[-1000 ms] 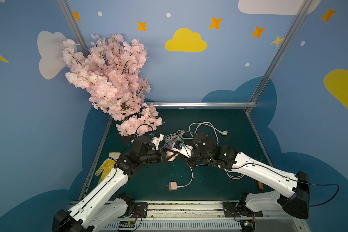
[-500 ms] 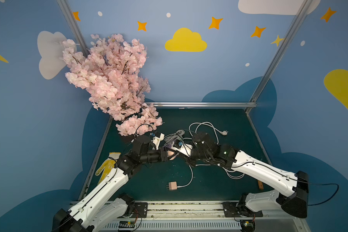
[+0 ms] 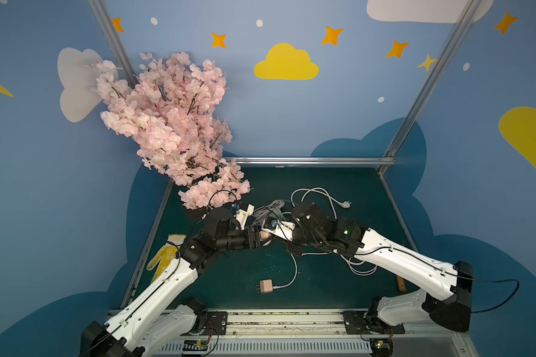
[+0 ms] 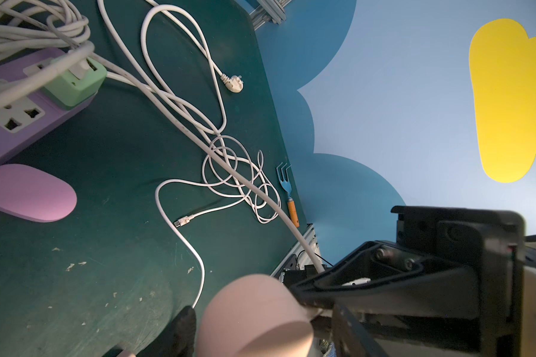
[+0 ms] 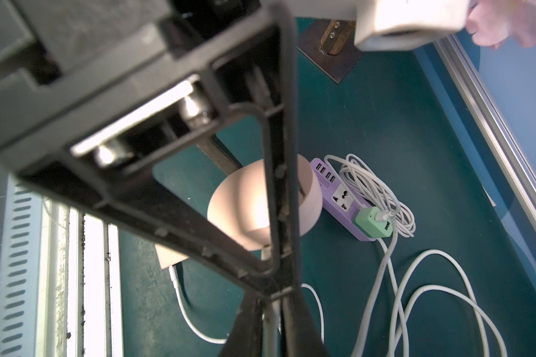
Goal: Charge the bluetooth headset
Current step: Insert the charging cable into the bluetooth headset.
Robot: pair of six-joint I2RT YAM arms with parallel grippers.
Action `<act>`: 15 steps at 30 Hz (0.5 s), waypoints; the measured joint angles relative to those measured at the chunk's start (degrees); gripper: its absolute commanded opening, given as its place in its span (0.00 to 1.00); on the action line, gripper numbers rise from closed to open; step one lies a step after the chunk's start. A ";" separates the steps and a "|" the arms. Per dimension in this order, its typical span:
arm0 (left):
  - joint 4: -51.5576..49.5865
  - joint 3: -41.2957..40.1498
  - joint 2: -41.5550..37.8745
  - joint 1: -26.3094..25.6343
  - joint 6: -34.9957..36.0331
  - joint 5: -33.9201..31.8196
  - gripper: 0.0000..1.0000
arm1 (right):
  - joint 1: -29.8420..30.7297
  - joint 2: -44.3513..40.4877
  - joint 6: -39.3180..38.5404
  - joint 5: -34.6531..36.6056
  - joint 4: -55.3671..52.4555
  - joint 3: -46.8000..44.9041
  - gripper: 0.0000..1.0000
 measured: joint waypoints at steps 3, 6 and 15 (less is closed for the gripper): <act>0.00 0.00 -0.28 0.00 -0.11 -0.02 0.65 | 0.42 0.57 -0.50 0.59 -0.94 0.74 0.00; -0.46 0.00 -0.37 0.02 -0.31 -0.22 0.60 | 1.01 0.70 -1.11 1.51 -1.57 1.14 0.00; -1.60 0.00 -0.22 0.13 -0.44 -0.46 0.53 | 2.43 1.64 -2.56 4.55 -3.39 2.69 0.00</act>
